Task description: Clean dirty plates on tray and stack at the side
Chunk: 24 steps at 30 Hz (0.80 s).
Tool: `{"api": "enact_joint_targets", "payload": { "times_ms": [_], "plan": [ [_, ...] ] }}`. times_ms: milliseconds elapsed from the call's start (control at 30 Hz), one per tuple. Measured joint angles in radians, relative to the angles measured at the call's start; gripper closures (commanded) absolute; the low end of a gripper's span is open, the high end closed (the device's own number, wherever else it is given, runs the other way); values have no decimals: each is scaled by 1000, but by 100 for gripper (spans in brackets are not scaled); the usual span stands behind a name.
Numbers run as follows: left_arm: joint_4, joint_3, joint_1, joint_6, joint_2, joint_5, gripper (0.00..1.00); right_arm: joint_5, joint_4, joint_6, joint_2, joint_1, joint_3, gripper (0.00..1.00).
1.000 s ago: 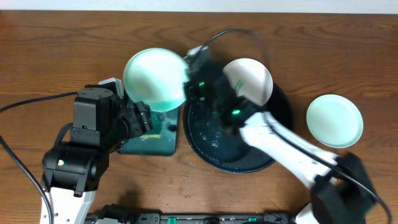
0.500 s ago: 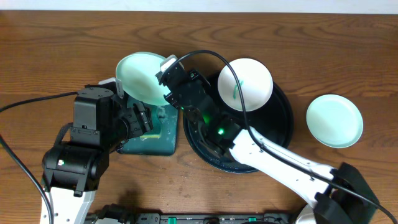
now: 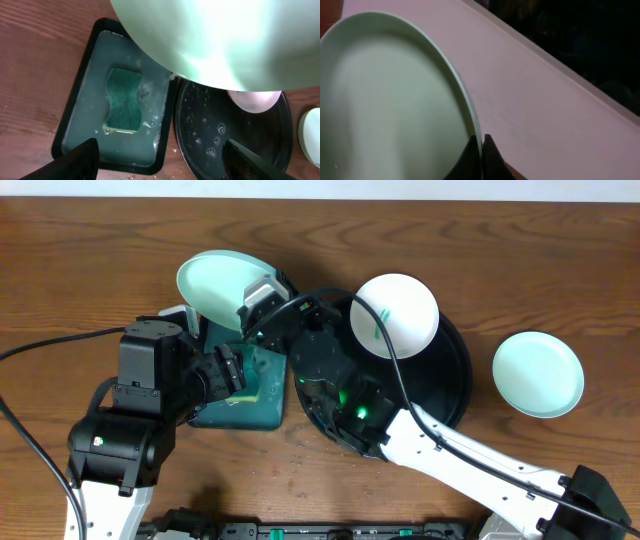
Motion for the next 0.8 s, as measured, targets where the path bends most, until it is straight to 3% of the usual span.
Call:
{"api": "enact_joint_targets", "payload": {
  "times_ms": [800],
  "plan": [
    [0, 0, 0, 0, 0, 0, 21, 39, 25, -68, 0, 15, 0, 99]
  ]
}}
